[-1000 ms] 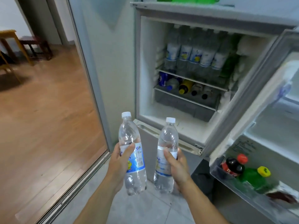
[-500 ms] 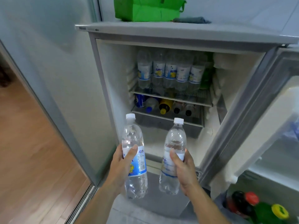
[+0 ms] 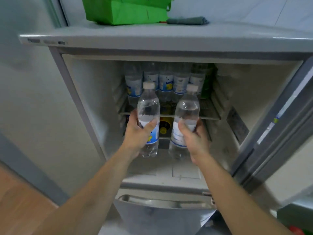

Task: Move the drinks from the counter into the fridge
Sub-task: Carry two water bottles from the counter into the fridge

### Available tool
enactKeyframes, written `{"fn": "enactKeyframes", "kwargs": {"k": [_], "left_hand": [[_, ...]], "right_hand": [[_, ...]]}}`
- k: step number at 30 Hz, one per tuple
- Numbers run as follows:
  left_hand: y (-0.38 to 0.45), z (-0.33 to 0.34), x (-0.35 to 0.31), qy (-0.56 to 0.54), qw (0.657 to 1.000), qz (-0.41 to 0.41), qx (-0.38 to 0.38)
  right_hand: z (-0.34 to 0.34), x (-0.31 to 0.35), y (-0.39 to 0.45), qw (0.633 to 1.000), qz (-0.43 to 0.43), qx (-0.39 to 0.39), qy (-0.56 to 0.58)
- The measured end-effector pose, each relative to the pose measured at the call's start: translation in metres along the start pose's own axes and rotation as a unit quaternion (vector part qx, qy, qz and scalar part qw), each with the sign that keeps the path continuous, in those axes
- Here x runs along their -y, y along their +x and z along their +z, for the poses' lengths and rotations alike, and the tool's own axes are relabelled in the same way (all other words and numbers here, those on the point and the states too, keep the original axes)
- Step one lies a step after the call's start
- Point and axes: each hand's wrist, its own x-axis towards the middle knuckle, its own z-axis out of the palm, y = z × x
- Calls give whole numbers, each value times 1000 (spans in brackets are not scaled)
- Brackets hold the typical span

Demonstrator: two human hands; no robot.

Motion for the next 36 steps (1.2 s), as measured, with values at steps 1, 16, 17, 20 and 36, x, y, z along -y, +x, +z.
{"fn": "enactKeyframes", "kwargs": {"k": [1,16,17,20,36], "left_hand": [[16,2,-4,-3,1000,7,-4],[128,28,-33,38,995,89,-2],[129,29,-33,42,994,102,-8],[134,29,-31,37,992,119,-16],[123,10,27,275,954,102,-67]], "right_hand": [[9,7,12,1000,-10,-8,-6],[65,36,118,998,-55,-11,-32],[69,33,120,998,-54,-10,-37],[81,28,129,997,-63,-14,-52],[72,-4,122,969,-53,-15,-239]]}}
